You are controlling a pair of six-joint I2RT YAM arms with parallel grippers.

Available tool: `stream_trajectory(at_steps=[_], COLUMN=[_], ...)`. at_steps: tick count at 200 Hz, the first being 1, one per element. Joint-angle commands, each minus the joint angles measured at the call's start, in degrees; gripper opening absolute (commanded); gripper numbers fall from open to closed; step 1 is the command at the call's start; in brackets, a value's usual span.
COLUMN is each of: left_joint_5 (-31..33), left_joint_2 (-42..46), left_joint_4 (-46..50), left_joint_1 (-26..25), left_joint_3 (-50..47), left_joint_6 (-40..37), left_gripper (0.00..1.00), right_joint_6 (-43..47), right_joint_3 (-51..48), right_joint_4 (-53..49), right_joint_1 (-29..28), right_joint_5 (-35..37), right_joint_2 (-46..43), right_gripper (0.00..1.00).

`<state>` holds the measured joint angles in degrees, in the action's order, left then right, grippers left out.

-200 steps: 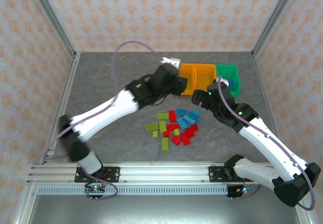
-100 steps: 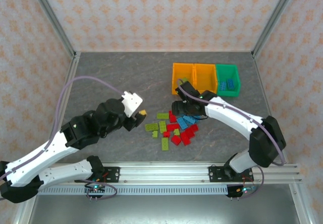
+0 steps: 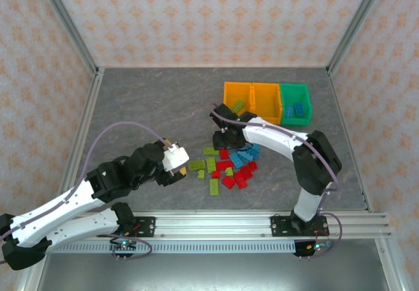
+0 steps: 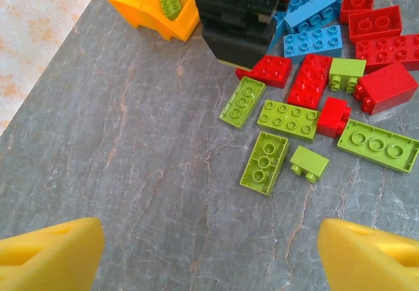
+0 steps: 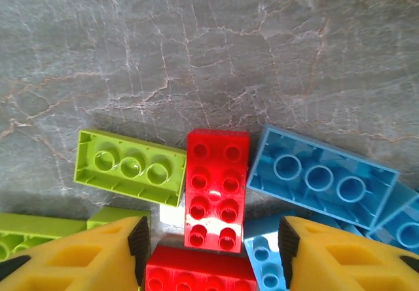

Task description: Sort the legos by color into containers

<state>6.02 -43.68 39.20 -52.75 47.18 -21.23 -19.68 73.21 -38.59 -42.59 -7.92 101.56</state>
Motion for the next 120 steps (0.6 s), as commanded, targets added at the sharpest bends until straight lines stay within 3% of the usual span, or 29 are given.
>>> stream_trajectory(at_steps=[1,120], left_joint_5=[-0.12,-0.67], left_joint_2=[1.36,1.37], left_joint_4=[-1.08,-1.28], left_joint_1=[0.50,0.50], left_joint_3=[-0.85,-1.85], left_joint_6=[-2.05,-3.02], left_gripper=[0.87,0.97], right_joint_6=[-0.93,-1.10], right_joint_3=[2.36,2.88], right_joint_4=[-1.93,-3.30], right_joint_1=[-1.00,-1.18], right_joint_5=[2.13,2.62], right_joint_2=[2.98,10.65], right_gripper=[0.55,0.43])
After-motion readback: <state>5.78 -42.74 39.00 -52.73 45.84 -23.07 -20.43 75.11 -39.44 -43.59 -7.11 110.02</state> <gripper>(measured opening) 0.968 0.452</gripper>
